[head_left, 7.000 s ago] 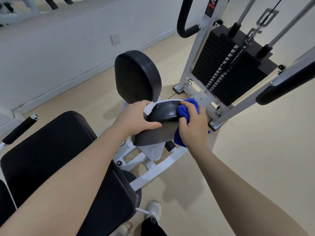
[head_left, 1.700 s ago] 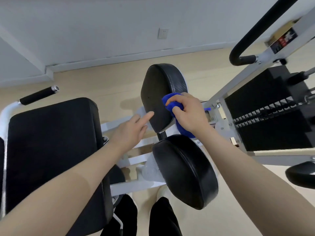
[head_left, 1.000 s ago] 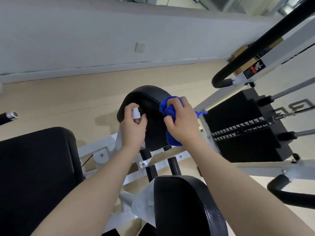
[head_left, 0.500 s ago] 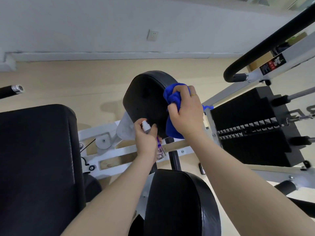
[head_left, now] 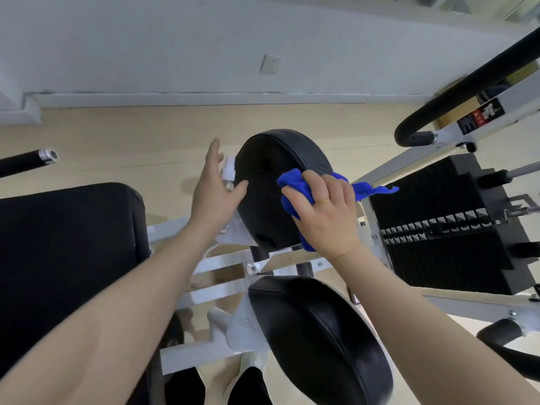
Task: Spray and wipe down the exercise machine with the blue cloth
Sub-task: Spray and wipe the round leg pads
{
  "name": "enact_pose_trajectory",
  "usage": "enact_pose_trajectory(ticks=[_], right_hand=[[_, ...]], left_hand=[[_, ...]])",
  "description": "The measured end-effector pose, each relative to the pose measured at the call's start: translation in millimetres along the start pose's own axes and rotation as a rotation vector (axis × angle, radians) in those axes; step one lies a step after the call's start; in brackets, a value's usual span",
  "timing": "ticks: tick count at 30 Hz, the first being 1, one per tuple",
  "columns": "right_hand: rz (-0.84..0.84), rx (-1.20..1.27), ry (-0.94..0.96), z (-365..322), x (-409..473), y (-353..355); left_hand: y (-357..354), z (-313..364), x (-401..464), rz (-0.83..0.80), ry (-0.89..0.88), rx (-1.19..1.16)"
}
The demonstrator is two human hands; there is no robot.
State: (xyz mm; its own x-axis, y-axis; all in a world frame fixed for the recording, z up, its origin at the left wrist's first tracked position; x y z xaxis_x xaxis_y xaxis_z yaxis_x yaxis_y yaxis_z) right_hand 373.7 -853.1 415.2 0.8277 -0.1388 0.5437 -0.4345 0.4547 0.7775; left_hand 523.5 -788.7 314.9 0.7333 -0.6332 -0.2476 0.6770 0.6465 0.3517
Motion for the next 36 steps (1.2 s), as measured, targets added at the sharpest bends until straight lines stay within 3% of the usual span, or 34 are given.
enact_pose_trajectory(ticks=[3,8,9,11,13,15,17,20,21,23,25,27,29,32,34,36], right_hand=[[0.031,0.004,-0.029,13,-1,-2],[-0.047,0.119,-0.218,34,15,-29],[-0.060,0.226,-0.352,38,16,-35],[-0.045,0.543,-0.802,53,7,-49],[0.106,0.752,-1.351,59,-18,-62],[0.286,0.812,-1.800,42,-40,-66],[0.385,0.874,-2.099,15,-46,-74],[0.323,1.013,-2.365,-19,-49,-96],[0.273,1.079,-2.390,-29,-47,-99],[0.245,1.180,-2.247,-34,-32,-90],[0.342,1.235,-1.980,-25,-13,-75],[0.450,1.224,-1.862,-17,-7,-68],[0.397,1.189,-1.973,-24,-22,-87],[0.131,1.171,-2.286,-58,-63,-127],[0.051,1.201,-2.465,-73,-83,-145],[0.141,1.169,-2.339,-55,-68,-130]], left_hand=[[23,30,14,-0.020,-0.145,0.140],[52,37,22,-0.112,-0.196,0.215],[53,34,25,-0.169,-0.165,0.185],[53,29,27,-0.252,-0.093,0.094],[54,25,31,-0.280,-0.056,0.083],[55,21,31,-0.294,-0.048,0.082],[55,20,31,-0.295,-0.063,0.060],[57,18,22,-0.271,-0.082,0.044],[57,17,19,-0.260,-0.086,0.047],[61,15,15,-0.245,-0.066,0.049],[63,17,16,-0.260,-0.042,0.047],[63,21,20,-0.271,-0.045,0.049],[66,22,19,-0.248,-0.050,0.037],[64,17,12,-0.232,-0.041,0.015],[62,14,10,-0.235,-0.048,-0.005],[61,12,6,-0.227,-0.050,-0.015]])
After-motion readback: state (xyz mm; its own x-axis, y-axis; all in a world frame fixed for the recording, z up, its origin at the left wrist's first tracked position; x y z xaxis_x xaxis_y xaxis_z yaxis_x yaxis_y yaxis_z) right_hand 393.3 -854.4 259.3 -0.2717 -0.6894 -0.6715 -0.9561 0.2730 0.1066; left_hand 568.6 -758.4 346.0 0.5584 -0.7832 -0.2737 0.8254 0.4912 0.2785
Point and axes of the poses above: each hand's wrist, its own x-axis towards the middle knuckle, its own y-axis out of the back of the hand, z = x × y, the point moved 9 cm from there along x, towards the middle knuckle
